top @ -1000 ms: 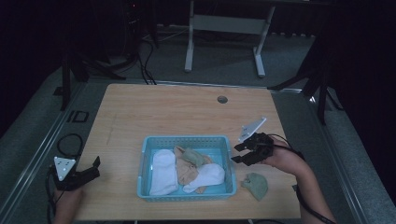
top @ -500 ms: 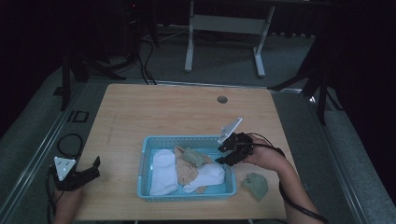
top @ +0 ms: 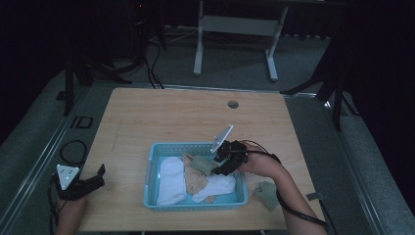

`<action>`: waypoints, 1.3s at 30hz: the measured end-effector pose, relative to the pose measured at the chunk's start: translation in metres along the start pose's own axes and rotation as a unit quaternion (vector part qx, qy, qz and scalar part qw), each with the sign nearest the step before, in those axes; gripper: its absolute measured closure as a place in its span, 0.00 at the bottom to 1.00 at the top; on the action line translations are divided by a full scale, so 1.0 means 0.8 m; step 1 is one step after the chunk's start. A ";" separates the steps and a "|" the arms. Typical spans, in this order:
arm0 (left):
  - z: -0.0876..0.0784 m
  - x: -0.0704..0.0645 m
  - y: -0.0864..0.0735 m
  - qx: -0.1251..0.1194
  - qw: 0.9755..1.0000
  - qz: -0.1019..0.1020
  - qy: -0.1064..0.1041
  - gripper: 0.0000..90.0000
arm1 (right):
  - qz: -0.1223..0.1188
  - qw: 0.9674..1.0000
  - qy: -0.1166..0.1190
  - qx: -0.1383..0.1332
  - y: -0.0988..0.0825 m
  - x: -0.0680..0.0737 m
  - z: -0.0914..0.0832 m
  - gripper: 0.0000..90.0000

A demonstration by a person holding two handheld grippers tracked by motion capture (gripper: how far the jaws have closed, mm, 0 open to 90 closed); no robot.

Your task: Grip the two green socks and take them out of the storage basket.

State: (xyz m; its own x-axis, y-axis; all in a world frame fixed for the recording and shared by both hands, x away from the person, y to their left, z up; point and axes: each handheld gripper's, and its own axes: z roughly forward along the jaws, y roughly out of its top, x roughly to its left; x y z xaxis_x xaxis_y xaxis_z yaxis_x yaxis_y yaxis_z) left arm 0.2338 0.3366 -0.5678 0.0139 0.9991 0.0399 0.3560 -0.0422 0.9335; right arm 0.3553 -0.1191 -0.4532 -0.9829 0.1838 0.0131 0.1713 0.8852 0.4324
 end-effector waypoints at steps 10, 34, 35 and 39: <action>0.000 0.000 0.000 -0.001 1.000 -0.002 -0.001 0.00 | 0.009 1.000 0.007 0.027 0.013 -0.007 0.030 0.54; 0.000 0.000 0.000 0.001 1.000 -0.002 -0.001 0.00 | -0.014 0.999 0.003 0.046 0.023 -0.010 0.056 0.89; 0.000 0.000 0.000 0.001 1.000 -0.002 -0.001 0.00 | -0.017 0.999 0.004 0.045 0.023 -0.009 0.053 0.89; 0.000 0.000 0.000 0.001 1.000 -0.002 -0.001 0.00 | -0.015 0.999 0.009 0.032 0.022 -0.007 0.040 0.90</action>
State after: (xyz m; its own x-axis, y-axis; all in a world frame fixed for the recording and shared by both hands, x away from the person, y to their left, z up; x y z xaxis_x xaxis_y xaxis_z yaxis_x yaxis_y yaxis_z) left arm 0.2341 0.3368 -0.5678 0.0143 0.9993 0.0358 0.3588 -0.0385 0.9326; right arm 0.3659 -0.0907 -0.4747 -0.9885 0.1499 0.0179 0.1456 0.9155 0.3749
